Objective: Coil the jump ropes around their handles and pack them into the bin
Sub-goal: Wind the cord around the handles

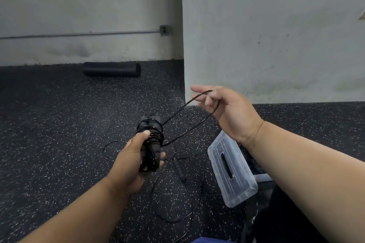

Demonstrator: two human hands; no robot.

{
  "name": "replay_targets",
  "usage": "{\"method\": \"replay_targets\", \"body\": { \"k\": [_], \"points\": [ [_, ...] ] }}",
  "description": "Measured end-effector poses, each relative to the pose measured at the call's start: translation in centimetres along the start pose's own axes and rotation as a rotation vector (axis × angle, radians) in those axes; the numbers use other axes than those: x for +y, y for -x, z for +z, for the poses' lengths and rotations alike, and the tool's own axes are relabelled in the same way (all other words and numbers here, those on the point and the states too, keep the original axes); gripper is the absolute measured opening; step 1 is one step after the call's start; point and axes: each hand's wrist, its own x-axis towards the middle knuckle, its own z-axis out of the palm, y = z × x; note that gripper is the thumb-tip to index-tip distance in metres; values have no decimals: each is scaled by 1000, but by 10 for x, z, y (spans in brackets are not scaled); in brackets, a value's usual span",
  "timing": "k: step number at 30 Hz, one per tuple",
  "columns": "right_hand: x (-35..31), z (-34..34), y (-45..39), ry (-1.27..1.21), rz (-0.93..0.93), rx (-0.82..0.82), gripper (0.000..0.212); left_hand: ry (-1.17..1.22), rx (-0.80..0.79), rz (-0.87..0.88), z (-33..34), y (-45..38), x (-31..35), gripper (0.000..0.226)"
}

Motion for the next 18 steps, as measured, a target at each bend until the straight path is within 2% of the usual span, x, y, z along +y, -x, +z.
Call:
{"method": "replay_targets", "body": {
  "k": [2,4,9,12,15,18],
  "points": [
    [-1,8,8,57,-68,-128,24,10,2,-13,0,-2,-2,37],
    [-4,16,14,21,-59,-236,23,0,-14,-23,2,-3,-4,38],
    [-11,38,26,182,-29,-388,27,-73,-49,7,12,-3,-12,38],
    [-1,54,35,160,33,-391,22,-119,-46,30,19,0,-22,43],
    [15,66,44,27,173,-302,20,-118,2,55,23,1,-27,44],
    [27,61,48,416,147,-248,28,-66,31,69,22,-1,-21,33]
  ]
}}
